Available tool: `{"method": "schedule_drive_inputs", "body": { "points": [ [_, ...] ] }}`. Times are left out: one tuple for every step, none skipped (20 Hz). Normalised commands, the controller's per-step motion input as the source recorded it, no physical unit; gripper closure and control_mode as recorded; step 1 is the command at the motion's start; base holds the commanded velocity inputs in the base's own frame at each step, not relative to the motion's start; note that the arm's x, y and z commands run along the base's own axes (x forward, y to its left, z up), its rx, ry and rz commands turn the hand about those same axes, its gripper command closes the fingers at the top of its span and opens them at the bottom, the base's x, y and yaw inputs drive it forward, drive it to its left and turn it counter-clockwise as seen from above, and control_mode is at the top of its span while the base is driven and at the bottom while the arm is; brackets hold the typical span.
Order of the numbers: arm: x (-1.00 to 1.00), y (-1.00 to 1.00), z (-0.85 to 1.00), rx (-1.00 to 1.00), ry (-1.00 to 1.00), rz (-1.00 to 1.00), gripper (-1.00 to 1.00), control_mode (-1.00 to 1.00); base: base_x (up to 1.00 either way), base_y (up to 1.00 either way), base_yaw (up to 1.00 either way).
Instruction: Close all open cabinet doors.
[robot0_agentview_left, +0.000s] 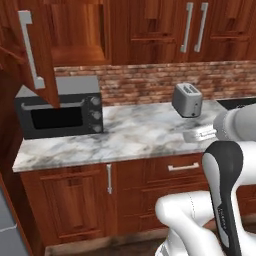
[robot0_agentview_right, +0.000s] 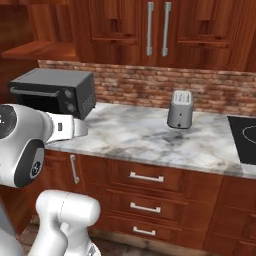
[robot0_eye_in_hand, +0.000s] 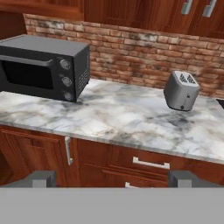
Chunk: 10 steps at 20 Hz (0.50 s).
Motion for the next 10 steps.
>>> {"method": "schedule_drive_inputs", "body": {
  "points": [
    [0.0, 0.0, 0.0, 0.0, 0.0, 0.0, -1.0, 1.0, -0.12, 0.66, 0.02],
    [0.0, 0.0, 0.0, 0.0, 0.0, 0.0, -1.0, 1.0, -0.08, 0.7, 0.02],
    [0.0, 0.0, 0.0, 0.0, 0.0, 0.0, -1.0, 1.0, -0.02, 0.71, 0.01],
    [0.0, 0.0, 0.0, 0.0, 0.0, 0.0, -1.0, 1.0, 0.0, 0.73, 0.0],
    [0.0, 0.0, 0.0, 0.0, 0.0, 0.0, -1.0, 1.0, 0.0, 0.73, 0.0],
    [0.0, 0.0, 0.0, 0.0, 0.0, 0.0, -1.0, 1.0, 0.0, 0.72, 0.0],
    [0.0, 0.0, 0.0, 0.0, 0.0, 0.0, -1.0, 1.0, 0.0, 0.73, 0.0],
    [0.0, 0.0, 0.0, 0.0, 0.0, 0.0, -1.0, 1.0, 0.0, 0.73, 0.0],
    [0.0, 0.0, 0.0, 0.0, 0.0, 0.0, -1.0, 1.0, 0.0, 0.71, 0.0],
    [0.0, 0.0, 0.0, 0.0, 0.0, 0.0, -1.0, 1.0, 0.0, 0.7, 0.0]
  ]
}}
